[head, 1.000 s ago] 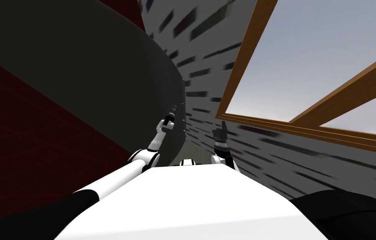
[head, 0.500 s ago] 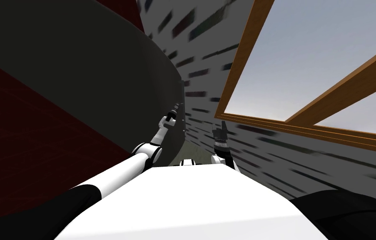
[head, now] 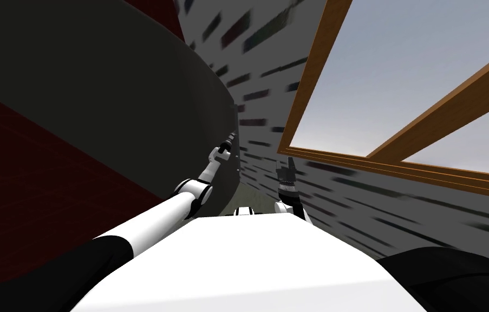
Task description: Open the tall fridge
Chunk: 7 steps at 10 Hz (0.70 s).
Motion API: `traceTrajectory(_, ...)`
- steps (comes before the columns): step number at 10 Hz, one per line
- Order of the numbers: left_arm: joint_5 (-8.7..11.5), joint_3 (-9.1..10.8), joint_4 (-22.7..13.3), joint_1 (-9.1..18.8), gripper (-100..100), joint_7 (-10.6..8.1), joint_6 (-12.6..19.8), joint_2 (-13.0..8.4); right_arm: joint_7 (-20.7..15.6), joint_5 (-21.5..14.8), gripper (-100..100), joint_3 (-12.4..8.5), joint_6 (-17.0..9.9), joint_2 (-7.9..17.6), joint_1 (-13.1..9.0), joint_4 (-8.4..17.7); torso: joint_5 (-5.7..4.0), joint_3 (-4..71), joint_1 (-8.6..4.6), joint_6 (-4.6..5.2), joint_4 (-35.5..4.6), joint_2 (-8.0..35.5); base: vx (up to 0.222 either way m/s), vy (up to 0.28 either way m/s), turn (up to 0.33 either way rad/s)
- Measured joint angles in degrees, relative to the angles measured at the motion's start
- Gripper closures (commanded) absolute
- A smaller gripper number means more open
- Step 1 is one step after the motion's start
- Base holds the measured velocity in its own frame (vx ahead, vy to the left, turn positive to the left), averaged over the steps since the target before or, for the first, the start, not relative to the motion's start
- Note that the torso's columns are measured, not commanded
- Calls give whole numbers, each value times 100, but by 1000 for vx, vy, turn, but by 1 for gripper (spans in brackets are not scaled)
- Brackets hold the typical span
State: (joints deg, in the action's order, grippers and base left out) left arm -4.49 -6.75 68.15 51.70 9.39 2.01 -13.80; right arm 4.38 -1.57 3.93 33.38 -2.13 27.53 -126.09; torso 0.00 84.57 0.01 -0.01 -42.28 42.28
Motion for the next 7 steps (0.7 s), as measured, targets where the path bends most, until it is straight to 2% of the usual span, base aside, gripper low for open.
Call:
traceTrajectory(4, -9, -105, -574, 482, -100, -26, 305, -33, 0, 0, 0, 0, 0, 0, 0, 0, 0, 0, 1, 0, 0, -1, 13, -16, -17)
traceTrajectory(6, -51, -102, -918, 688, -100, -11, 377, 18, 0, 0, 0, 0, 0, 0, 0, 0, -1, -1, -2, 2, -2, 2, 20, -23, -46)
traceTrajectory(7, -43, -160, -1065, 846, -100, -22, 524, -18, 0, 0, 0, 0, 0, 0, 0, 0, -3, 2, -8, 2, 0, -3, 25, -23, -17)
